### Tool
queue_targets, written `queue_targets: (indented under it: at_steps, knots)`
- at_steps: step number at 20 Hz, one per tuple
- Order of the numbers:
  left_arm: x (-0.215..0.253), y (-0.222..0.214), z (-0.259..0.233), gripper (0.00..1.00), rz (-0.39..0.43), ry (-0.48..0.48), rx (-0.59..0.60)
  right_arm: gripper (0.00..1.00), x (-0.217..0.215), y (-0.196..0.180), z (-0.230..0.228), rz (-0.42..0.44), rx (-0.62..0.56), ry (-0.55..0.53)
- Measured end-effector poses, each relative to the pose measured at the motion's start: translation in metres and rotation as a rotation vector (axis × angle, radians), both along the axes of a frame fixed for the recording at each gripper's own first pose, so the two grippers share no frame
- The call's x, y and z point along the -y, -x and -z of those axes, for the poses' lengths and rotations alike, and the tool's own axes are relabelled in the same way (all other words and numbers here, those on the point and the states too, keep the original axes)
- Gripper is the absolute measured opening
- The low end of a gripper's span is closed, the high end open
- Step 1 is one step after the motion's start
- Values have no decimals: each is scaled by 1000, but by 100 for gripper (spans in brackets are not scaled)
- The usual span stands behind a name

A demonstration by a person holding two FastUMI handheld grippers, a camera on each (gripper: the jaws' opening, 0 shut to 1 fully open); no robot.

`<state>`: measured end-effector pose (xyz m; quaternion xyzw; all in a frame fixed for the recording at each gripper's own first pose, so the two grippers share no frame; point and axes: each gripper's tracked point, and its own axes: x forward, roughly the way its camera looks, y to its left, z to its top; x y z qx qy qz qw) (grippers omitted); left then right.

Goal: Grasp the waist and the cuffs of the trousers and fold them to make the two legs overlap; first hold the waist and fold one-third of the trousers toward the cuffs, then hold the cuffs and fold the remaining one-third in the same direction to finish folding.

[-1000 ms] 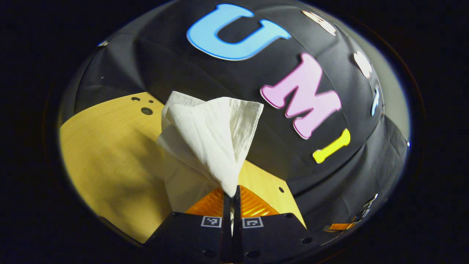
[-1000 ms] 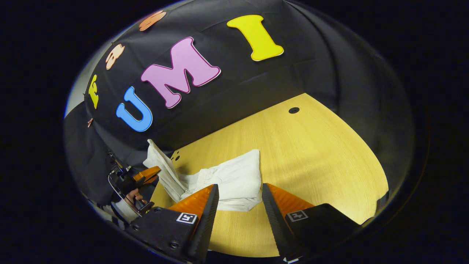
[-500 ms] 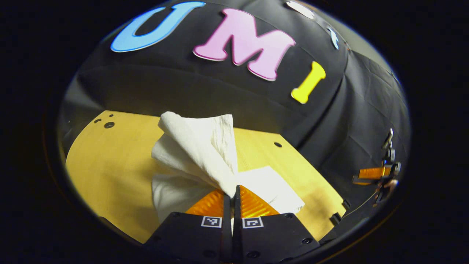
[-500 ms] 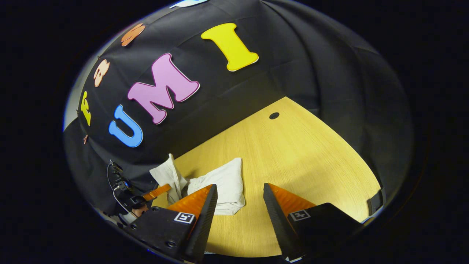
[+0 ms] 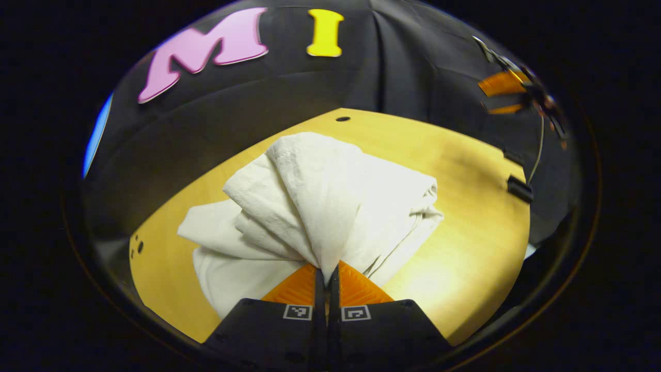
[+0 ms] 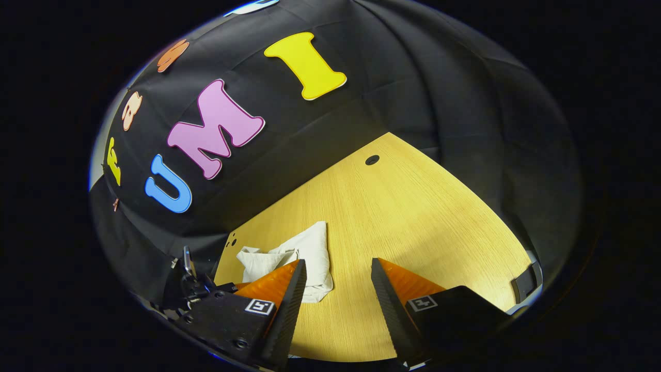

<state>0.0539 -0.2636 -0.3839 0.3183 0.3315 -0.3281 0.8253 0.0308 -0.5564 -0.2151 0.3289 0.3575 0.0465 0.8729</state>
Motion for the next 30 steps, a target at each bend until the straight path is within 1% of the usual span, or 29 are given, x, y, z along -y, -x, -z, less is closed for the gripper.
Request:
queue_targets:
  at_steps: [1,3,5,6,8,10,11,12,15,18,22,27,30]
  knots:
    - [1,0,5,6,41,-45,19,78,0,0,0,4,-2,-1]
    - [2,0,10,6,100,-105,49,78,2,0,0,19,-6,-3]
    - [0,1,14,7,125,-141,56,78,8,3,2,37,-11,-9]
    - [0,2,15,9,126,-144,52,78,10,3,3,44,-12,-14]
    - [5,8,18,25,138,-131,26,78,11,5,4,55,-12,-19]
    - [10,15,19,67,158,-128,18,78,9,6,3,59,-11,-18]
    - [13,15,17,80,163,-131,22,78,7,7,2,59,-10,-19]
    - [13,16,17,83,157,-129,22,78,4,6,1,58,-7,-21]
    - [11,17,6,87,84,-81,2,78,-7,6,-1,46,-2,-26]
    - [8,12,-22,87,18,-12,23,78,-20,7,-5,27,6,-32]
    - [-4,11,-63,94,-61,67,64,78,-42,8,-10,8,1,-30]
    - [-34,16,-106,97,-128,98,137,78,-82,3,-23,-46,28,-19]
    - [-57,23,-121,97,-184,123,143,78,-106,2,-33,-77,47,-11]
